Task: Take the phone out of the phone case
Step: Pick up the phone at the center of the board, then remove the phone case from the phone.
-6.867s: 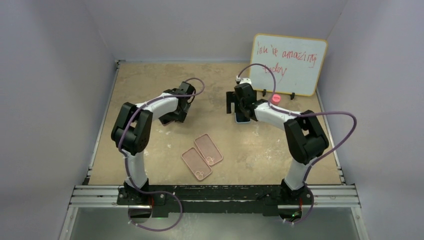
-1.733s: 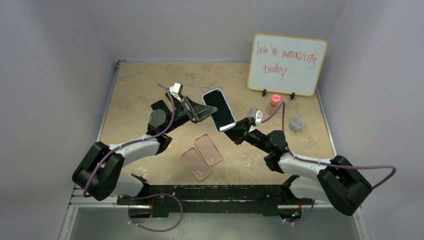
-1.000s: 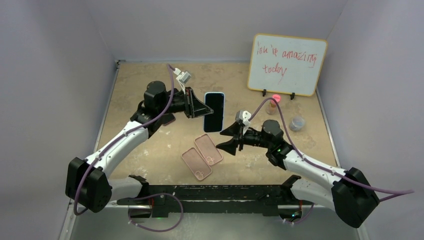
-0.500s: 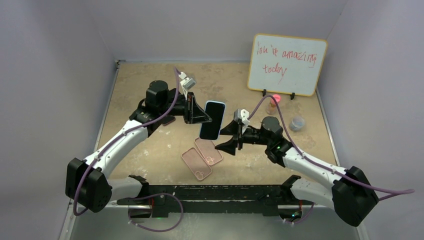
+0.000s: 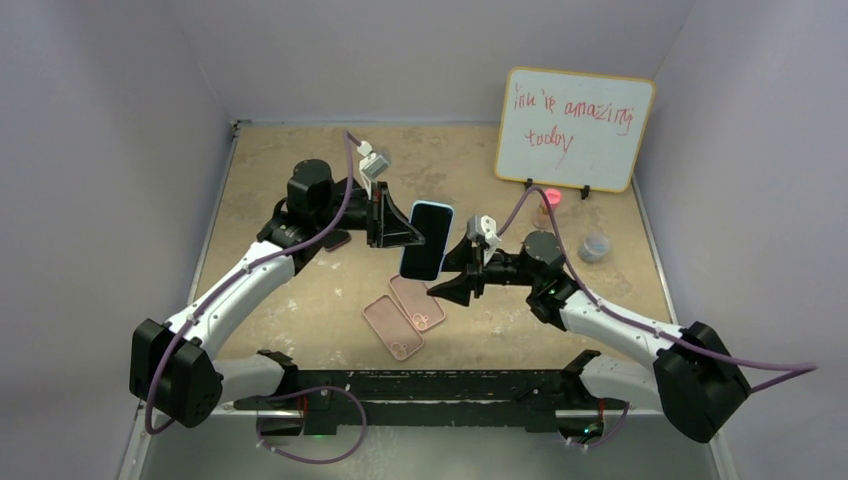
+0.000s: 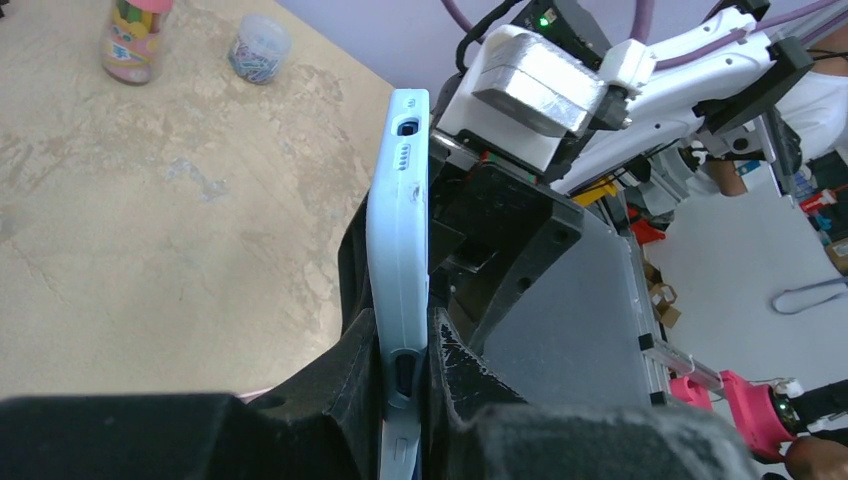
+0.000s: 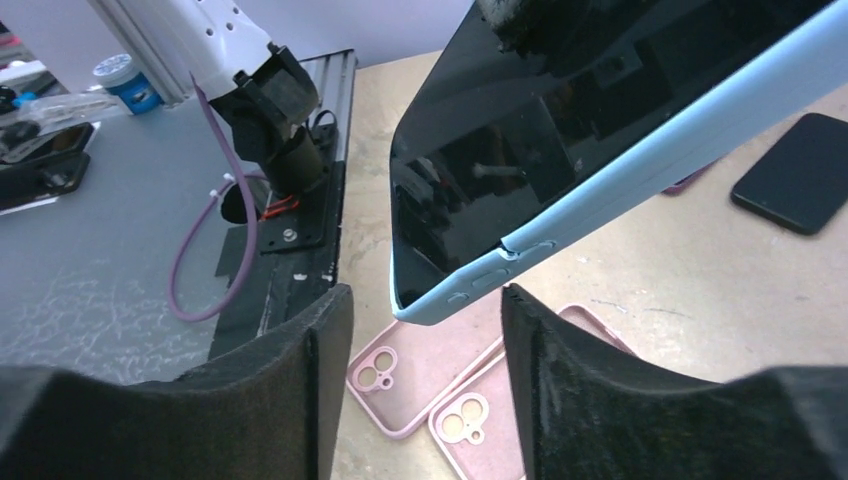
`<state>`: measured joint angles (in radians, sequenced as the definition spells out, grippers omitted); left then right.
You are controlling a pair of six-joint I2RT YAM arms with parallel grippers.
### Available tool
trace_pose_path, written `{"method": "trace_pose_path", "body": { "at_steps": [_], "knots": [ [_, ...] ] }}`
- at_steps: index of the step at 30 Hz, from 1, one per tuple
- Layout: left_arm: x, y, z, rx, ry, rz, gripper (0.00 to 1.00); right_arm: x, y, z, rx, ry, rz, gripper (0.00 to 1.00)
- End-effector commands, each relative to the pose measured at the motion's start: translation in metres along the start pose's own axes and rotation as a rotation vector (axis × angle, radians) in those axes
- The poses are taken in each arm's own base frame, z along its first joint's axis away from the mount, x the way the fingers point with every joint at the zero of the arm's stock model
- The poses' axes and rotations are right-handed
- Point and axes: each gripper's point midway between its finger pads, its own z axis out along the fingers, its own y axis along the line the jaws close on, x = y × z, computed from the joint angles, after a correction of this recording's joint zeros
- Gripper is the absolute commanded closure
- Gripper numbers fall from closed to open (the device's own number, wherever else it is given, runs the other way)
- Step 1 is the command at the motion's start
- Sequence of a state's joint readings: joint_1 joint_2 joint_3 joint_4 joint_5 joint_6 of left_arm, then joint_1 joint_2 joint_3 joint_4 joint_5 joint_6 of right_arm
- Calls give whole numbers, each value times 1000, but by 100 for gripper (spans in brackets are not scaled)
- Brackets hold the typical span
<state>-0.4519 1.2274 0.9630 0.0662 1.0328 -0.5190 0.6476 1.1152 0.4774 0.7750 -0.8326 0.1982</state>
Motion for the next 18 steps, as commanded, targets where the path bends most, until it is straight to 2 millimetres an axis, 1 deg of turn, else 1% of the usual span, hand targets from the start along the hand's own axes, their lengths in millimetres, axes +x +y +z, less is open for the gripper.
{"method": "trace_pose_path", "body": {
  "at_steps": [1,3,4,7,12,15,18],
  "knots": [
    [-22,-27,-4,91,-50,102,100,-24,10,7,-92,-48,-58,46],
    [-22,-27,-3,96,-47,97,100,-25,11,7,-102,-50,-68,54],
    [-21,-27,-3,101,-44,94,100,-25,11,7,-105,-50,-74,62],
    [-18,-24,-1,112,-31,71,100,-27,12,8,-118,-53,-109,77],
    [-16,-20,2,123,-21,26,100,-30,13,8,-142,-54,-202,99],
    [-16,-19,4,137,-16,6,100,-27,6,8,-126,-22,-289,100],
    [-16,-16,5,135,-13,4,100,-27,1,9,-121,12,-312,100]
  ]
}}
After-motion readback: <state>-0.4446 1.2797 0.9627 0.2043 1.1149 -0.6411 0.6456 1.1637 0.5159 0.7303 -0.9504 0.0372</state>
